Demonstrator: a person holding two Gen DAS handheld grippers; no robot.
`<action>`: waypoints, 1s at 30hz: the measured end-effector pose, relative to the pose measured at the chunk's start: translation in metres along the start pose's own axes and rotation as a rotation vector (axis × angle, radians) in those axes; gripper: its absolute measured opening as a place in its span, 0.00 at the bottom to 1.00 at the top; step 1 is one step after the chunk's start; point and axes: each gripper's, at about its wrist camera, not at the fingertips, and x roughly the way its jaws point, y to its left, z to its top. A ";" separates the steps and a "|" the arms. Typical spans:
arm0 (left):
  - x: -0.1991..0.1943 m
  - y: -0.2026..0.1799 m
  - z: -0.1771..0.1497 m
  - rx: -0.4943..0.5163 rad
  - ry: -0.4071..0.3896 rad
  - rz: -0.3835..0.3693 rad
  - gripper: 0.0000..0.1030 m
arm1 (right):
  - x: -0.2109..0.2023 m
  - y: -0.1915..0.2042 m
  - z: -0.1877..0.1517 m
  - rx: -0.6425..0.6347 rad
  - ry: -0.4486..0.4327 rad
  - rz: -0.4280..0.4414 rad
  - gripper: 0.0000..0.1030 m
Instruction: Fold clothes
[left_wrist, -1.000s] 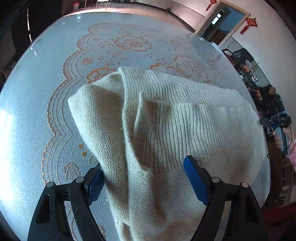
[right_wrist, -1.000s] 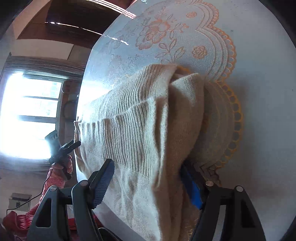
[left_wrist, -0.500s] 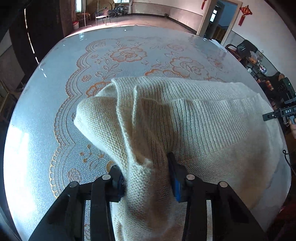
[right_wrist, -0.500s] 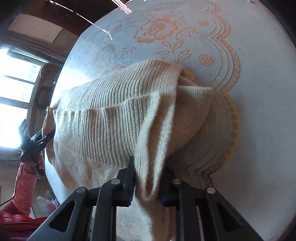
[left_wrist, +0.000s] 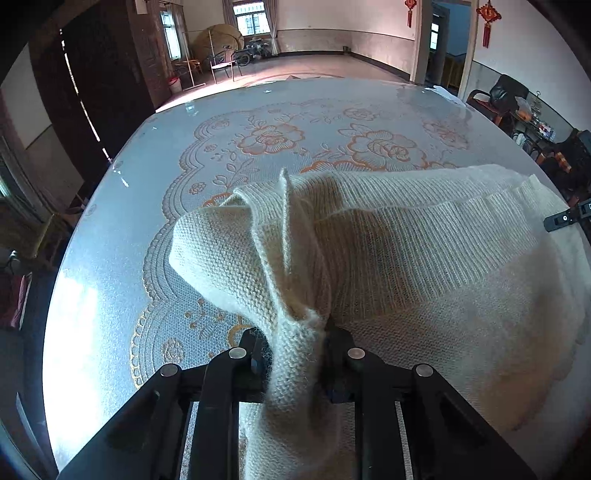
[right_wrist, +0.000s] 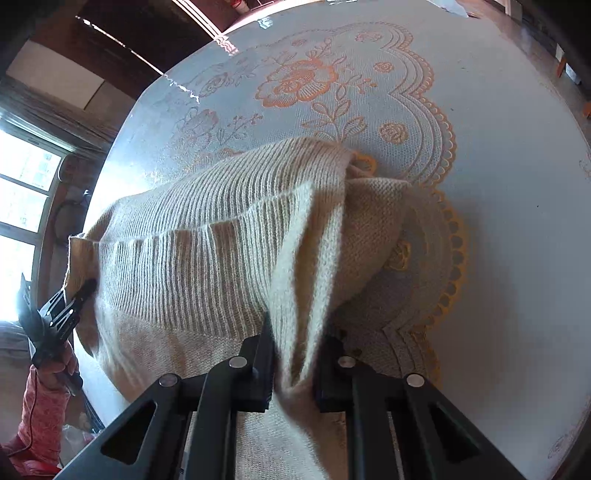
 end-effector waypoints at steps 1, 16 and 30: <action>-0.003 0.001 0.000 -0.006 -0.006 0.005 0.20 | -0.003 0.002 0.001 0.000 -0.011 0.006 0.13; -0.108 0.012 -0.014 -0.157 -0.170 0.125 0.20 | -0.067 0.054 0.014 -0.158 -0.173 0.117 0.13; -0.237 0.063 -0.108 -0.477 -0.244 0.475 0.20 | -0.084 0.254 0.050 -0.547 -0.194 0.232 0.13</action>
